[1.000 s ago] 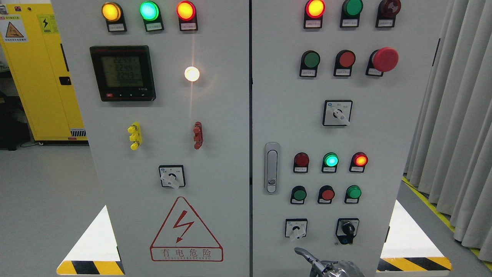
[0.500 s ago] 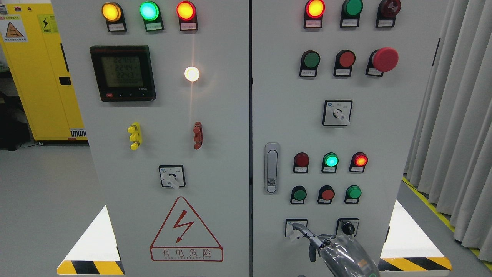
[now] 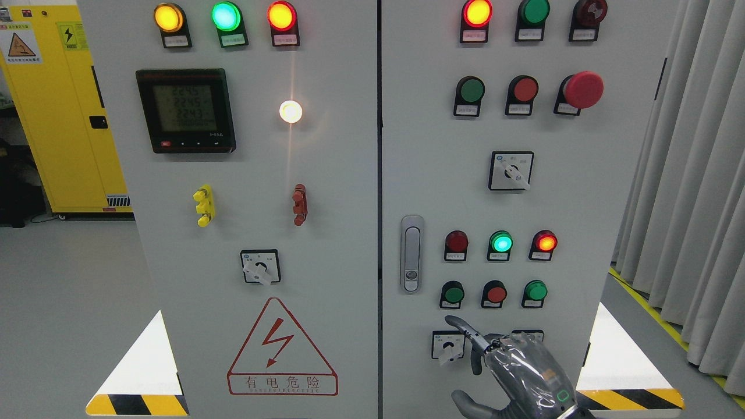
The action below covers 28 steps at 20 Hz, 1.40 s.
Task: Press green start button
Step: 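Raise the right hand toward the green push button on the lower row, then press the green push button with the right hand's index finger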
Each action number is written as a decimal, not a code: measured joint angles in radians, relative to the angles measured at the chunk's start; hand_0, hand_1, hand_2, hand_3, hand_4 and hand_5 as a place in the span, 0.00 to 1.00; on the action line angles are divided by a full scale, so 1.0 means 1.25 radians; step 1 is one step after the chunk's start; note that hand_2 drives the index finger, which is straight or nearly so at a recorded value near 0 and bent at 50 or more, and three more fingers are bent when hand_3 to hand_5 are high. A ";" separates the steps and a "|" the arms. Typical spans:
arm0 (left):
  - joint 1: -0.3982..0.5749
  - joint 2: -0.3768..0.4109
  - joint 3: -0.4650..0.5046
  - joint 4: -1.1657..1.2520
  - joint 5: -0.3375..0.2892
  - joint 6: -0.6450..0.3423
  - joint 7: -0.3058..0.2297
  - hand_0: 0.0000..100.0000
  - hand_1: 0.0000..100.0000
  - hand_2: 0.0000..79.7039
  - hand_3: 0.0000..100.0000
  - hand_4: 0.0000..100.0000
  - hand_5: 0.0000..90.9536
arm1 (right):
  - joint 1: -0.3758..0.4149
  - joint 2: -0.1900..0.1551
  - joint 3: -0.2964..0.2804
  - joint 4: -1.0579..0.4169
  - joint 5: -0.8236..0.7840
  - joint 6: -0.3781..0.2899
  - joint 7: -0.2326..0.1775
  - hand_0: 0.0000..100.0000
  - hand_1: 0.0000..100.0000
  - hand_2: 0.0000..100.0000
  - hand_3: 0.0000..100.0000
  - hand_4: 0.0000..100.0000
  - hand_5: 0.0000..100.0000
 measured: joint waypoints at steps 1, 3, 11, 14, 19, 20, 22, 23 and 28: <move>0.000 0.000 0.000 0.000 0.000 0.000 0.000 0.12 0.56 0.00 0.00 0.00 0.00 | -0.005 0.000 0.000 0.003 0.000 0.003 0.000 0.34 0.72 0.00 0.75 0.78 0.80; 0.000 0.000 0.000 0.000 0.000 0.000 0.000 0.12 0.56 0.00 0.00 0.00 0.00 | -0.014 0.000 0.000 0.009 0.000 0.007 0.001 0.35 0.72 0.00 0.74 0.78 0.80; 0.000 0.000 0.000 0.000 0.000 0.000 0.000 0.12 0.56 0.00 0.00 0.00 0.00 | -0.035 -0.001 -0.013 0.028 0.000 0.012 0.004 0.38 0.72 0.00 0.74 0.78 0.80; 0.000 0.000 0.000 0.000 0.000 0.000 0.000 0.12 0.56 0.00 0.00 0.00 0.00 | -0.041 -0.001 -0.016 0.035 -0.001 0.017 0.006 0.39 0.72 0.00 0.74 0.78 0.80; 0.000 -0.001 0.000 0.000 0.000 0.000 0.000 0.12 0.56 0.00 0.00 0.00 0.00 | -0.046 -0.001 -0.015 0.049 -0.002 0.020 0.001 0.41 0.73 0.00 0.74 0.78 0.80; 0.000 -0.001 0.000 0.000 0.000 0.000 0.000 0.12 0.56 0.00 0.00 0.00 0.00 | -0.047 -0.002 -0.013 0.052 -0.002 0.021 0.000 0.41 0.73 0.00 0.74 0.78 0.80; 0.000 -0.001 0.000 0.000 0.000 0.000 0.000 0.12 0.56 0.00 0.00 0.00 0.00 | -0.047 -0.002 -0.011 0.057 -0.003 0.022 -0.001 0.42 0.73 0.00 0.74 0.78 0.80; 0.000 -0.001 0.000 0.000 0.000 0.000 0.000 0.12 0.56 0.00 0.00 0.00 0.00 | -0.047 -0.002 -0.010 0.059 -0.003 0.022 -0.001 0.42 0.73 0.00 0.74 0.78 0.80; 0.000 -0.001 0.000 0.000 0.000 0.000 0.000 0.12 0.56 0.00 0.00 0.00 0.00 | -0.050 -0.002 -0.007 0.068 -0.003 0.024 -0.002 0.43 0.73 0.00 0.73 0.78 0.80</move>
